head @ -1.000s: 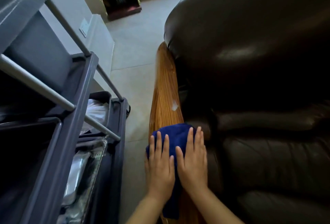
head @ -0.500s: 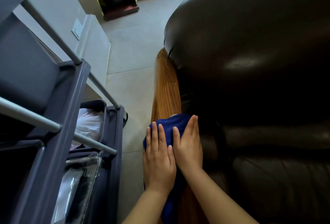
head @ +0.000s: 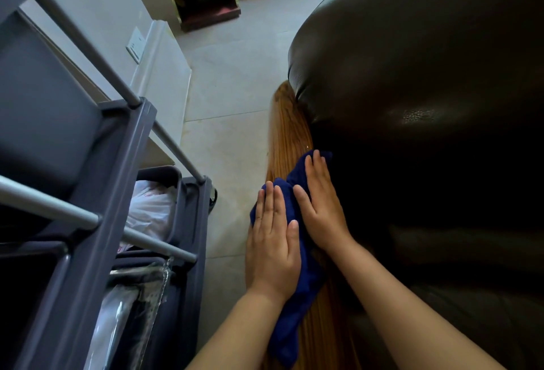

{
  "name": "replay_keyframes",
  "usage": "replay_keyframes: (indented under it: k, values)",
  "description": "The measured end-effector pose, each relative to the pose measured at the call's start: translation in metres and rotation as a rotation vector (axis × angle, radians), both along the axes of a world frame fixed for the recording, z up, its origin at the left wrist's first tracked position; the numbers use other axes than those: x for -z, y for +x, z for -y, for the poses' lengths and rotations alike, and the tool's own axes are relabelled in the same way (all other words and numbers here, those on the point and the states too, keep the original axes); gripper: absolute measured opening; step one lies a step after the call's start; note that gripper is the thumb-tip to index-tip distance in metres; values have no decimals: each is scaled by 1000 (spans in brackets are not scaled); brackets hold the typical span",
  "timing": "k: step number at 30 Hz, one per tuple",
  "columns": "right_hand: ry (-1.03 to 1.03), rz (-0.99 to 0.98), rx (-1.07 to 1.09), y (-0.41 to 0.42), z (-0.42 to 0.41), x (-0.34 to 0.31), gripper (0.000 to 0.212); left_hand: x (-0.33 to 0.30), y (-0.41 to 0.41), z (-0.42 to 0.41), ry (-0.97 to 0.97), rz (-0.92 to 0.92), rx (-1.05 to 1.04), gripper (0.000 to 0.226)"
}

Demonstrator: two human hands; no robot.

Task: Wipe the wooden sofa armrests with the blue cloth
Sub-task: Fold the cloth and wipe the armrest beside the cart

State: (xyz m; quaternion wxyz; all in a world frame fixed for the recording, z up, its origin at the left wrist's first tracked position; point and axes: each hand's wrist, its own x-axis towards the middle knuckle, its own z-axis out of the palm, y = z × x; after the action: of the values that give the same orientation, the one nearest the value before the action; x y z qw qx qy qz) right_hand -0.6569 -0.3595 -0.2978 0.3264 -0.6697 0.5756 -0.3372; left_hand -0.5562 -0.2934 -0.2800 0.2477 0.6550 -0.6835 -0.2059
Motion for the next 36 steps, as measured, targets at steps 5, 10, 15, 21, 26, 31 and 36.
replay_keyframes:
  k: [5,10,15,21,26,31,36]
  values:
    - [-97,-190,-63,0,16,-4,56,0,-2,0,-18,56,-18,57]
    - [-204,-262,-296,-8,25,-11,46,1,0,-1,-10,8,-8,58]
    - [-208,-150,-293,-9,12,-9,44,3,2,-5,-13,-38,-16,60]
    - [-167,-65,-240,-9,-22,-5,43,4,8,-25,-24,-22,33,61]
    - [-130,-15,-185,-12,-67,-6,41,3,11,-62,12,-9,88,62]
    - [-20,102,-134,-24,-111,-18,36,-3,15,-94,111,-12,201,61]
    - [-64,-37,-97,-58,-131,-34,45,-27,32,-95,28,23,228,60]
